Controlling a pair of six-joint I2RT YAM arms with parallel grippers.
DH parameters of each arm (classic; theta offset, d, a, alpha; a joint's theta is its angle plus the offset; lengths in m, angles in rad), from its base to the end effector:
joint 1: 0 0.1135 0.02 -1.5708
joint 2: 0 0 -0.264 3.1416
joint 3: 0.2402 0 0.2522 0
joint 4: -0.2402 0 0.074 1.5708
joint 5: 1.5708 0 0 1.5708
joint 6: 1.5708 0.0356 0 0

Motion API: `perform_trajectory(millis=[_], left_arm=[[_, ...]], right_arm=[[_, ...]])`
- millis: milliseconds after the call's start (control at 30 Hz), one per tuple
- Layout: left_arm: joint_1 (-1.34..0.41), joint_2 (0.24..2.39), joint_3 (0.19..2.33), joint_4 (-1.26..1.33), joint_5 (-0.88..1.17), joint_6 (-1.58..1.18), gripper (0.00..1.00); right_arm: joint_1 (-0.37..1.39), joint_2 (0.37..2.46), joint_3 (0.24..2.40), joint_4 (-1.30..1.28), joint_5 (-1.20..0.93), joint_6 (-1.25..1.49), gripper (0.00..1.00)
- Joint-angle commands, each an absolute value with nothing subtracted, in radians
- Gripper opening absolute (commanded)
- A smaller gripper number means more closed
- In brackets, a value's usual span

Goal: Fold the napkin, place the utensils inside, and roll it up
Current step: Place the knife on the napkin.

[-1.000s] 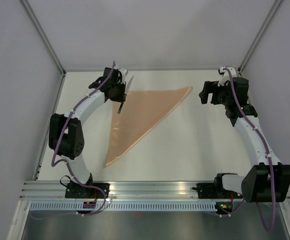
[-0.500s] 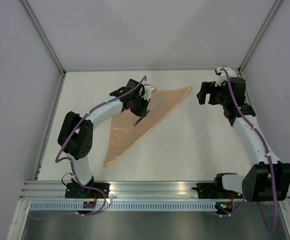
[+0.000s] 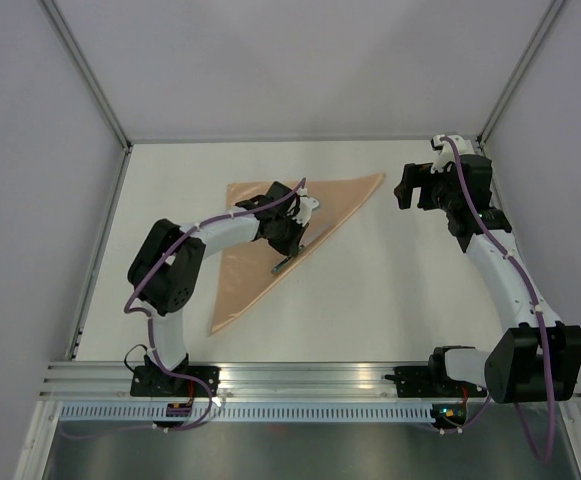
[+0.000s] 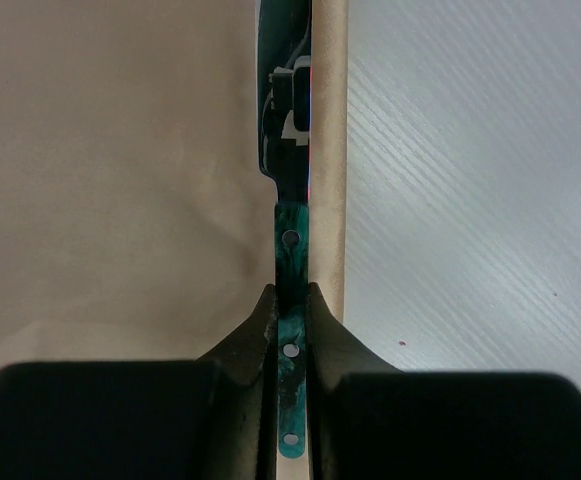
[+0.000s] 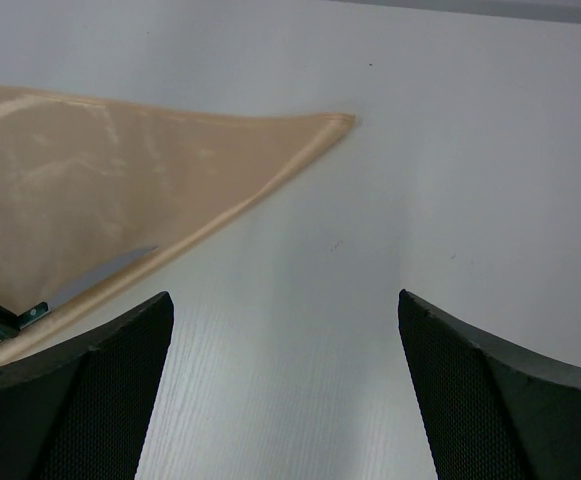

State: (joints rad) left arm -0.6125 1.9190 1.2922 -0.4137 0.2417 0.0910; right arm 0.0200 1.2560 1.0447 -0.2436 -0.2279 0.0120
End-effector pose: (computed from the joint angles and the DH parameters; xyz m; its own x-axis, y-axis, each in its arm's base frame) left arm 0.3212 -0.2361 0.1729 -0.6432 0.5598 -0.5225 0.7187 0.6767 -0.1597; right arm 0.2878 0.0138 0.3241 -0.4419 0.0029 -0.8971 -0.2171 0.9699 0.1100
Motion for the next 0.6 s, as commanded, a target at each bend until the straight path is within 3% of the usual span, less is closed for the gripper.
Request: perform_trajectory(millis=[0, 567], left_arm=[[-0.623, 1.921, 1.292, -0.344, 0.253, 0.066, 0.02], [-0.629, 1.959, 1.282, -0.336, 0.264, 0.055, 0.02]], right_arm=[[0.023, 1.259, 1.085, -0.236, -0.210, 0.015, 0.98], [0.025, 1.258, 1.085, -0.235, -0.212, 0.015, 0.98]])
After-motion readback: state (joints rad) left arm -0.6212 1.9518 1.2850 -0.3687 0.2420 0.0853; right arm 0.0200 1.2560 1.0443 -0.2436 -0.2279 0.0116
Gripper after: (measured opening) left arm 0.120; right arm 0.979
